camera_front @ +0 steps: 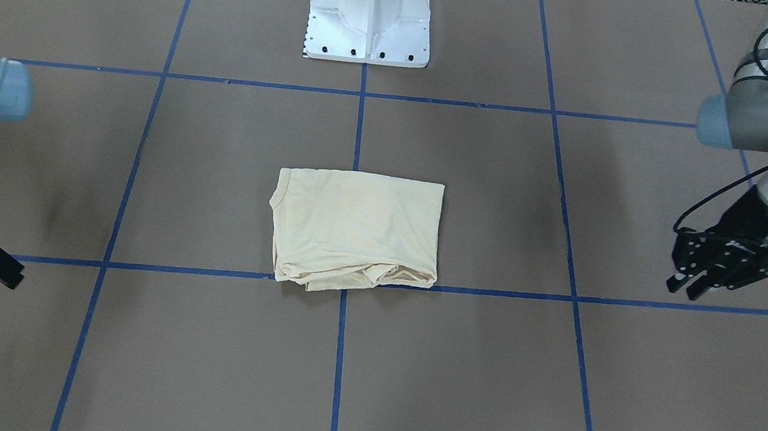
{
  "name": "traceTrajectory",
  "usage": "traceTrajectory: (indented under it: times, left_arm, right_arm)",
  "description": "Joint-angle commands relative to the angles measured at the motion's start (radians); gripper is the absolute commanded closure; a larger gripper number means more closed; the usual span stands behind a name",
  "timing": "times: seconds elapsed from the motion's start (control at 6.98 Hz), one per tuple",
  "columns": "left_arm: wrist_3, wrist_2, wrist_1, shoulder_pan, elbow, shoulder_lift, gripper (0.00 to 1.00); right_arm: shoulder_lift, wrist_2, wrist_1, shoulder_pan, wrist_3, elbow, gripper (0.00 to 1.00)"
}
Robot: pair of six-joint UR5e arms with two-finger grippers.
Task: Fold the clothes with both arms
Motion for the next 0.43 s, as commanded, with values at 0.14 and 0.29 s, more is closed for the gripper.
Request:
traceTrajectory:
  times: [0.14,0.29]
  left_arm:
    - [0.449,-0.087,0.013,-0.262,0.010,0.171,0.58]
    - [0.600,-0.087,0.122,-0.344,0.019,0.170,0.57]
  right_arm:
    - [-0.212,0.129,-0.005,0.250,-0.521,0.030,0.00]
    - [-0.249,0.125,-0.007,0.279,-0.622,0.020,0.00]
